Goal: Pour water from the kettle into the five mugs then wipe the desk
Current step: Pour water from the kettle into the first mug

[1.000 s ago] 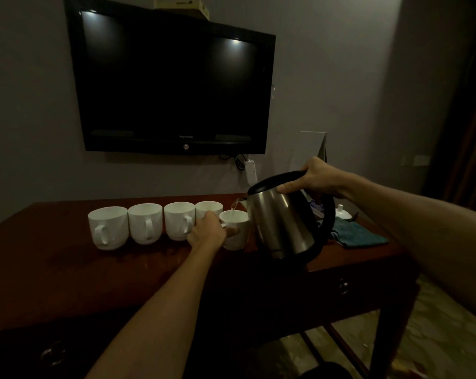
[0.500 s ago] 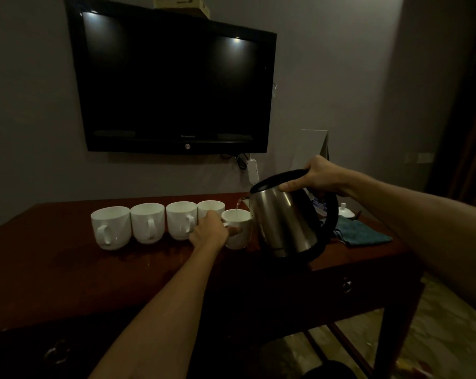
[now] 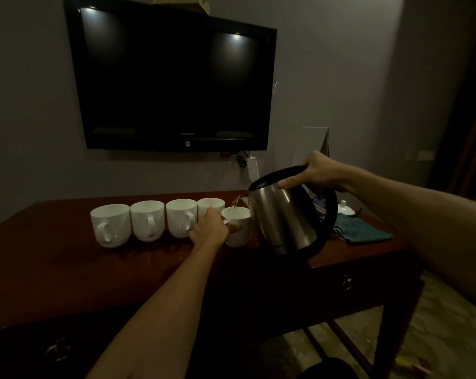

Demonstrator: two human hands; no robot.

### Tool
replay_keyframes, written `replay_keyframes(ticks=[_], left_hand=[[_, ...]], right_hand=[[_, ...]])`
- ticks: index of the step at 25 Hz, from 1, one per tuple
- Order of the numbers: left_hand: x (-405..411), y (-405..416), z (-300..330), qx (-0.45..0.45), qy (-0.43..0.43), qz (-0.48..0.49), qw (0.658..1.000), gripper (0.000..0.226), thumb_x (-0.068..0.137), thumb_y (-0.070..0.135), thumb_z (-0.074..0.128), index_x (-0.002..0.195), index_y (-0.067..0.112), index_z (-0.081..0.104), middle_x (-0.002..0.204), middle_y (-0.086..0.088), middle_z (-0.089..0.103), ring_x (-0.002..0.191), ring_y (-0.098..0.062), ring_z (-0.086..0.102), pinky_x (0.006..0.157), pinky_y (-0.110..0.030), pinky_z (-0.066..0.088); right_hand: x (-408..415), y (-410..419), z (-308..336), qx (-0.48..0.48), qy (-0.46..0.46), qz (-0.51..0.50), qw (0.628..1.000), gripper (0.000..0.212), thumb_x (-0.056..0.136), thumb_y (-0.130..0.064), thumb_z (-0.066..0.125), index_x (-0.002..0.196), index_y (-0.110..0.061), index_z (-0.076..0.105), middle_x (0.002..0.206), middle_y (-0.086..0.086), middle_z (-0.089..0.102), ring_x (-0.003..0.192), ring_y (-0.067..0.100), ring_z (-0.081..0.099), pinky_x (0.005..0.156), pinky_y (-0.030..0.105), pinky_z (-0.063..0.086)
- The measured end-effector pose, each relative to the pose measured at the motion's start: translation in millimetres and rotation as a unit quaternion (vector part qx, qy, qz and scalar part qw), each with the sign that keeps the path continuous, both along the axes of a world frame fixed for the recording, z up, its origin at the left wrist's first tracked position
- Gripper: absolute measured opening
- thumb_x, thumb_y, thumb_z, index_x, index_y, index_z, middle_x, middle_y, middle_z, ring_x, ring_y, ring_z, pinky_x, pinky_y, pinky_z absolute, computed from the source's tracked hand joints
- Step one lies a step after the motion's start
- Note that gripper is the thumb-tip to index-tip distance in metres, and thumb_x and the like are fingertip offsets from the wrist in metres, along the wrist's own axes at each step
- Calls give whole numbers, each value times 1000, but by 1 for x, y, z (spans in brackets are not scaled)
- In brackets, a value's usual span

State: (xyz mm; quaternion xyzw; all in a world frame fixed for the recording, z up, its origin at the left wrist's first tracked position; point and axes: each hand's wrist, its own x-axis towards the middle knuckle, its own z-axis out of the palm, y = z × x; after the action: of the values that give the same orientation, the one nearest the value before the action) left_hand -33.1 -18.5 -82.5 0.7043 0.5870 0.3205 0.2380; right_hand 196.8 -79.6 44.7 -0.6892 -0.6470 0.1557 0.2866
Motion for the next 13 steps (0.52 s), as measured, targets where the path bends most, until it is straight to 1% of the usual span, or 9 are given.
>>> replay_keyframes(ticks=[3,7,10,13], left_hand=[[0,0,0,1,-5,-3,1000,49,84,42,73,121,12,60,130,-11,58,135,-32,37,99,-41,37],[0,2,0,3,-9,-3,1000,49,83,41,73,121,14,61,128,-10,59,135,-32,37,89,-37,37],[0,2,0,1,-11,-5,1000,48,83,40,74,120,12,61,129,-11,58,135,-31,37,97,-41,37],[0,0,1,2,-10,-2,1000,47,83,40,74,118,11,61,131,-12,57,136,-32,36,100,-43,37]], right_hand=[[1,2,-1,3,0,-12,1000,56,67,-45,84,87,4,68,65,6,57,54,16,54,47,25,44],[0,1,0,1,5,-12,1000,47,70,-42,84,79,0,67,59,3,54,46,11,52,43,23,42],[0,-1,0,0,5,-12,1000,47,71,-41,84,81,1,67,60,4,54,48,13,51,44,23,42],[-1,-1,0,-2,2,-13,1000,48,69,-42,84,80,1,66,60,4,54,49,14,51,46,25,43]])
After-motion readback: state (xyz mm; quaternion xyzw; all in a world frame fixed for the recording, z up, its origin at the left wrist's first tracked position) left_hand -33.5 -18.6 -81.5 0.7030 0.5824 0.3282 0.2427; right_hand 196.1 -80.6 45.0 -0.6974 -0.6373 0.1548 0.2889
